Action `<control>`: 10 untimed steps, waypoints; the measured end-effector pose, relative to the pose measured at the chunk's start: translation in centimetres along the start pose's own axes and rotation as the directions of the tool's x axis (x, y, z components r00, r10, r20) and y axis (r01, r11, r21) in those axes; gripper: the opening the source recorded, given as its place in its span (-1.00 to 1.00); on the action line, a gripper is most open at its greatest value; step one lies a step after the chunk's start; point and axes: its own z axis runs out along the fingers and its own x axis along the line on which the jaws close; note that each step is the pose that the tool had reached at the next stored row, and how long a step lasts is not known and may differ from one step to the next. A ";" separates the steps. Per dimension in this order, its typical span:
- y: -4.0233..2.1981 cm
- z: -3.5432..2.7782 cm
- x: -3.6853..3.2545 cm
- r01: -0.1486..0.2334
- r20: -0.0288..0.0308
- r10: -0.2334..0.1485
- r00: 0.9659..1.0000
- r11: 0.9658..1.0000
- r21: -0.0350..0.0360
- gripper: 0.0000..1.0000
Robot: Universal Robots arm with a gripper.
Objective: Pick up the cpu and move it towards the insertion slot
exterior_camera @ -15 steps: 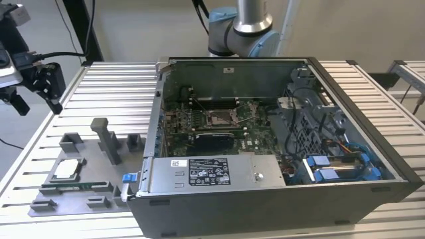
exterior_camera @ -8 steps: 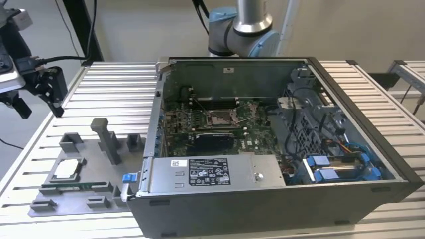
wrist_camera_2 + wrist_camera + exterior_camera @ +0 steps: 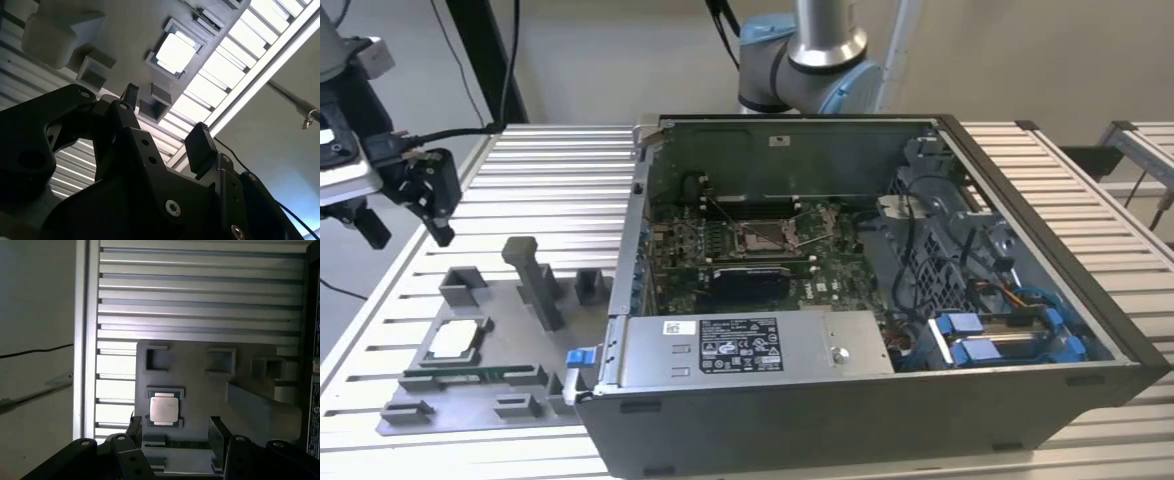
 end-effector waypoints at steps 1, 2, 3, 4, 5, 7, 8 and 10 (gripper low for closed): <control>0.00 0.18 0.00 0.000 0.000 0.000 1.000 1.000 0.001 1.00; 0.00 0.36 0.00 0.000 0.000 0.000 1.000 1.000 0.002 1.00; -0.01 0.56 0.00 0.000 0.000 0.000 1.000 1.000 0.003 1.00; -0.01 0.73 0.00 0.000 0.000 0.000 1.000 1.000 0.003 1.00; -0.02 0.90 0.00 0.000 0.000 0.000 1.000 1.000 0.003 1.00; -0.02 1.18 0.00 0.000 -0.001 0.000 1.000 1.000 0.005 1.00; -0.03 1.33 0.00 0.000 -0.001 0.000 1.000 1.000 0.005 1.00; -0.03 1.68 -0.02 0.000 -0.002 0.000 1.000 1.000 0.005 1.00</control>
